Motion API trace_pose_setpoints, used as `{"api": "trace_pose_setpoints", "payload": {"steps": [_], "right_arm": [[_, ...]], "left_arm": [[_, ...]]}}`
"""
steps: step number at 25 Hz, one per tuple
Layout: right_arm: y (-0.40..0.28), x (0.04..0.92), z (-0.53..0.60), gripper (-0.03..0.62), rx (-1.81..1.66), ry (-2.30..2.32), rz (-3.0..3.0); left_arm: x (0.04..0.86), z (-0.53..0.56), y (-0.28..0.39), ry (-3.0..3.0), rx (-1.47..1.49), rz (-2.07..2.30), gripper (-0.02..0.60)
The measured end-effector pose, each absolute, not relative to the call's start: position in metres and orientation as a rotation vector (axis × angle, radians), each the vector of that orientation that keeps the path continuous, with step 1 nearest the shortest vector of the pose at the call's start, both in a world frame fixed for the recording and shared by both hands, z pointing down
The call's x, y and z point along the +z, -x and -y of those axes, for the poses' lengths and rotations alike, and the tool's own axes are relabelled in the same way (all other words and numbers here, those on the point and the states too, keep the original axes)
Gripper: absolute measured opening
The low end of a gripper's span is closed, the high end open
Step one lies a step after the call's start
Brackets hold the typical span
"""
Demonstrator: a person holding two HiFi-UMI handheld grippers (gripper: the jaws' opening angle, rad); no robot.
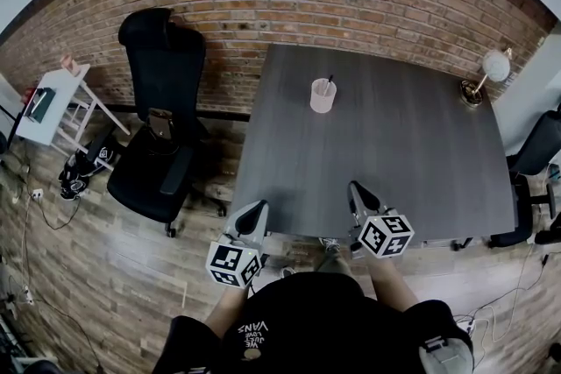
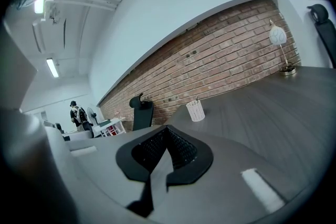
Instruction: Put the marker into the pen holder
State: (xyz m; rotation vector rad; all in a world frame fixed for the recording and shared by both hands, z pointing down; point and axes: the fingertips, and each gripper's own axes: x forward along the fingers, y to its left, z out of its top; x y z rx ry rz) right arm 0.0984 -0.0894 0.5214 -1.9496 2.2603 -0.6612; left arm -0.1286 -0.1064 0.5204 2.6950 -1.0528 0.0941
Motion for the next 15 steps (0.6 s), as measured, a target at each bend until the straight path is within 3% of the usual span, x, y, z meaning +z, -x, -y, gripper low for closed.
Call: {"api": "trace_pose_setpoints", "payload": {"steps": [15], "right_arm": [[-0.1063, 0.5158, 0.0989, 0.001, -0.651, 1.951, -2.259]], "left_arm": [[0.5198, 0.1132, 0.1230, -2.684, 0.091, 1.055, 0.052]]}}
